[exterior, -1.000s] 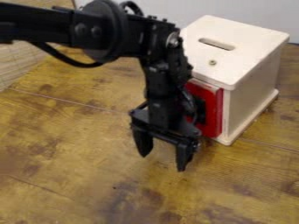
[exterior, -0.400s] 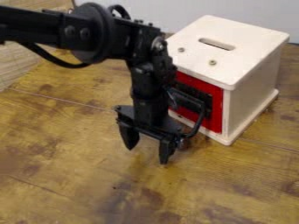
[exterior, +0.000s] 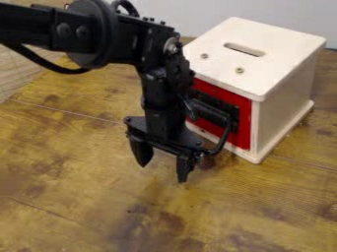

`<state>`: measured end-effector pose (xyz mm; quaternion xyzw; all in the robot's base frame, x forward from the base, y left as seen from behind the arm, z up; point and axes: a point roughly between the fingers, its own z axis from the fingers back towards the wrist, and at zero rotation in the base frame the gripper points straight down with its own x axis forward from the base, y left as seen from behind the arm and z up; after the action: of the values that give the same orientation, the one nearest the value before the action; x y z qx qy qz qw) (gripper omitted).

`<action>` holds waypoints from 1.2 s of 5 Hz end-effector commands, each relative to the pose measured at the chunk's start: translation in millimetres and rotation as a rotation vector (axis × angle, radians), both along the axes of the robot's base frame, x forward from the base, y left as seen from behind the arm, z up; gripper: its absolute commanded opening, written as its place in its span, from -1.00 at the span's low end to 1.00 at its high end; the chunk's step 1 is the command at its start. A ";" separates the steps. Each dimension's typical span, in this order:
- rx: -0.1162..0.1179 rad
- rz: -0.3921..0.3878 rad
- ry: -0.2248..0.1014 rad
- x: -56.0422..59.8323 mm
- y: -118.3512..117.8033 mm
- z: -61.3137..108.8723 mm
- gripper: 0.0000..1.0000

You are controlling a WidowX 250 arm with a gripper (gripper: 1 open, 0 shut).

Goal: Close the drawer

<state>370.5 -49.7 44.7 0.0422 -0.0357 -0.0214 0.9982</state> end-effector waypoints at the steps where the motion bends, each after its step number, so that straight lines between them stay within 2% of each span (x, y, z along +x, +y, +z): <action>1: -0.016 0.004 -0.086 5.8 -1.0 29.6 1.00; 6: -0.038 0.004 -0.086 5.4 -14.8 28.7 1.00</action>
<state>369.4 -57.9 43.8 0.0331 -0.0371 -0.0132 0.9987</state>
